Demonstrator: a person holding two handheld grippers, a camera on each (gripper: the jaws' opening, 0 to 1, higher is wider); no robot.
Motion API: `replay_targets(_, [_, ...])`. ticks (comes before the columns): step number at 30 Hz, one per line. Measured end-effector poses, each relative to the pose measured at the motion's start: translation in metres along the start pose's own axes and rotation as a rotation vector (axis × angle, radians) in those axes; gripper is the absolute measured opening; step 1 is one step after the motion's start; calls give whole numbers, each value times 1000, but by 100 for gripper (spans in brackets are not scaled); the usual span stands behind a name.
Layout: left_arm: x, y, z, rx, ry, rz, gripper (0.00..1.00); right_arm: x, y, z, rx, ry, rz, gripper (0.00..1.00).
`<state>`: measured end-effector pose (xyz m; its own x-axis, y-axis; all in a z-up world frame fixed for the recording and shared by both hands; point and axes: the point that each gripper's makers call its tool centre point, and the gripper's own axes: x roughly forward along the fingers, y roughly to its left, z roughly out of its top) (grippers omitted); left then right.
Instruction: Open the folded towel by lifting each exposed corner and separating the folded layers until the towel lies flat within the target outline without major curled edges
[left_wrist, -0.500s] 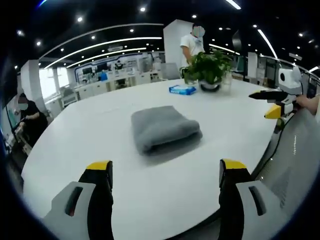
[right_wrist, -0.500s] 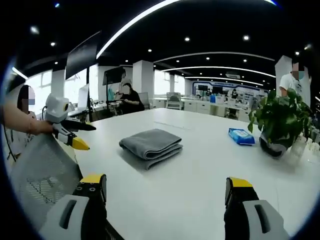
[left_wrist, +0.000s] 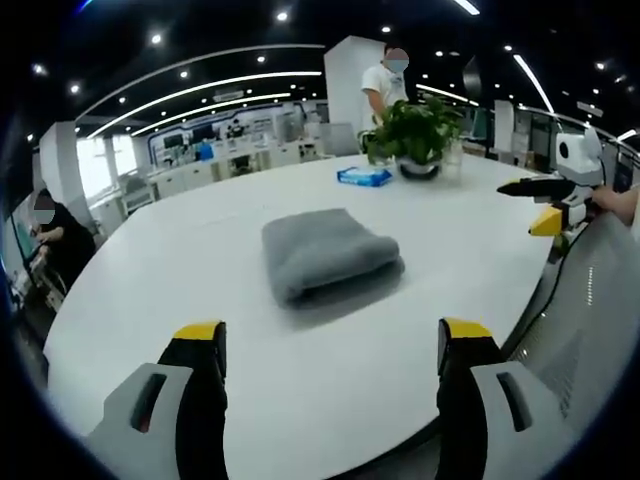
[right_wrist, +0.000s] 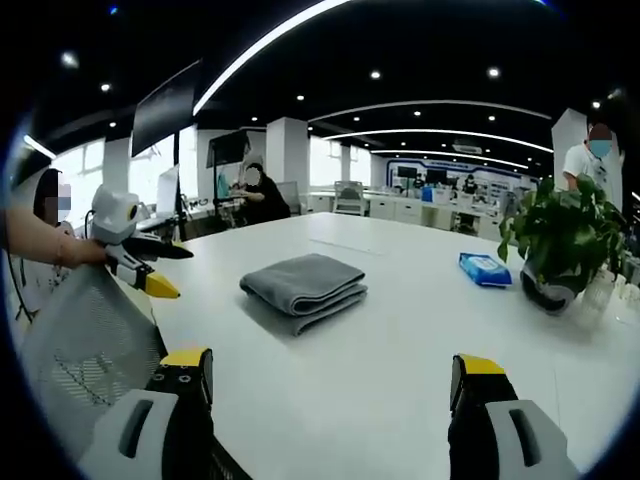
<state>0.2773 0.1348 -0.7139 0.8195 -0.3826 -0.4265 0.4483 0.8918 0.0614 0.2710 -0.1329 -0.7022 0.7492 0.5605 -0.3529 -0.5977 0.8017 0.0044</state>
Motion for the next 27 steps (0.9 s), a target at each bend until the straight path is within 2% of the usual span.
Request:
replay_targets(4, [0,0,0,-7,-1,2,87,0,-1,-1,0,4,-2,100])
replay_targets(7, [1,0,-3,-10,15,3,87,1,-2,-9,10,40,-3,100])
replay_targets(9, [1,0,-5,-6,28,3,87,1,-2,-6,22,28,-2,100])
replay_targets(12, [1,1,-2,-26,13,1,85,1,-2,-3,27,15,-6,100])
replay_targets(18, [1,-2,-2,-54,8,-20,85,-4,-18,-1,77,-10,-78,100])
replay_targets(20, [3,-4,-4,-46,20,-29,85,-4,-20,-3,91,1,-86,100])
replay_targets(27, [1,-4,1,-53,-7,-28,86,-3,-15,-2,49,0,-70,100])
